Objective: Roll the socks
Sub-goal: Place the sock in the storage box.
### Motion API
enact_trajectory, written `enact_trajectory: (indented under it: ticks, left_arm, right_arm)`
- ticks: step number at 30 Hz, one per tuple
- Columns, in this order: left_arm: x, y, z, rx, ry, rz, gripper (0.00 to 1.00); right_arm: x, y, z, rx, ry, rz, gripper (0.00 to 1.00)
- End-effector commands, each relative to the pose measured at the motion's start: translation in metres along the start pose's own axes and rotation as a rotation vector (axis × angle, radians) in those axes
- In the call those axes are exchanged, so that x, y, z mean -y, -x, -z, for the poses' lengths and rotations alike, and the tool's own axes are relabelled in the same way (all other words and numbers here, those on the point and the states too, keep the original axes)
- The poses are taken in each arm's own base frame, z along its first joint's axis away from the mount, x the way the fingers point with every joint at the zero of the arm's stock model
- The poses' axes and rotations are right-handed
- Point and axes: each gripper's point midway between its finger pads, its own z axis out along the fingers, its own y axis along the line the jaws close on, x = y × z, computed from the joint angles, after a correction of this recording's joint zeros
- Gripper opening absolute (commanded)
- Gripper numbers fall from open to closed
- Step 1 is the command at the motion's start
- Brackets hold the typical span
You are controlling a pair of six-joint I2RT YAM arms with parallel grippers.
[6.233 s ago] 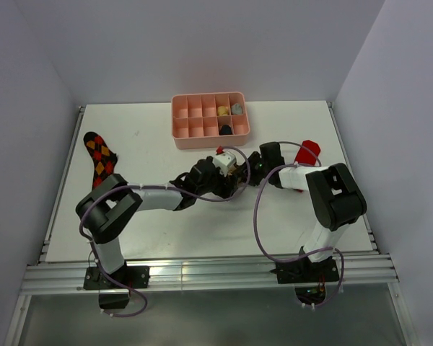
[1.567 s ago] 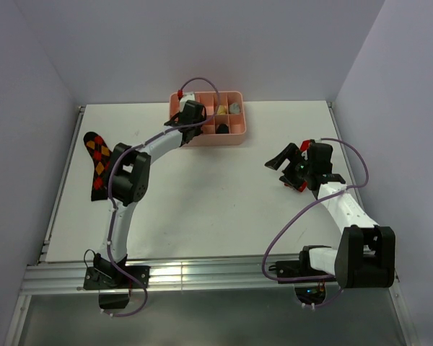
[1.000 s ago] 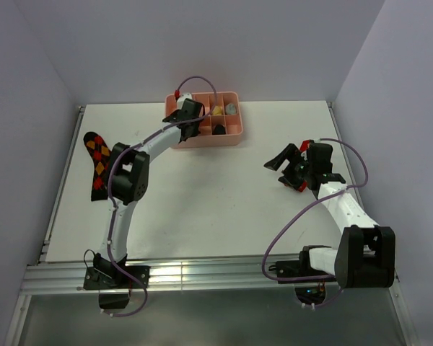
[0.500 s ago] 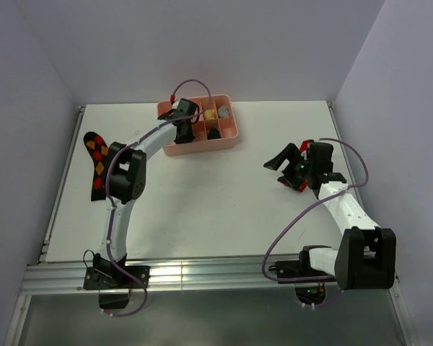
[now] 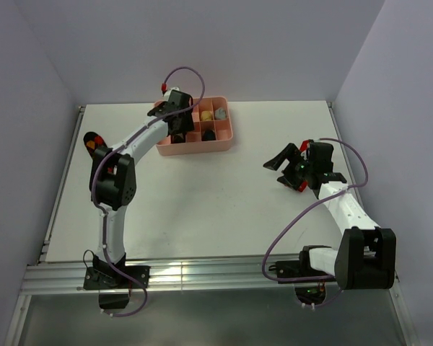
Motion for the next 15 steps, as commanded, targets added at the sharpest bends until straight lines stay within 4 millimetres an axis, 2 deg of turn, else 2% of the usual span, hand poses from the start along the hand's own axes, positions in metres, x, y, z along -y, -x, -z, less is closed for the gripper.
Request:
enact_trajectory:
  ticks: [1,4,8,15]
  left_arm:
    - [-0.005,0.025,0.022,0.068,-0.003,0.017,0.72]
    - [-0.006,0.026,0.021,0.093,-0.008,0.024,0.64]
    - [-0.006,0.030,0.012,0.128,0.002,0.017,0.43]
    - [-0.004,0.030,-0.010,0.161,0.009,-0.005,0.41]
  right_arm:
    - [-0.020,0.015,0.009,0.045,0.056,0.036,0.92]
    - [-0.019,0.015,0.009,0.047,0.058,0.035,0.92]
    - [-0.019,0.013,0.008,0.042,0.066,0.033,0.91]
    - [-0.015,0.011,0.007,0.041,0.057,0.035,0.91]
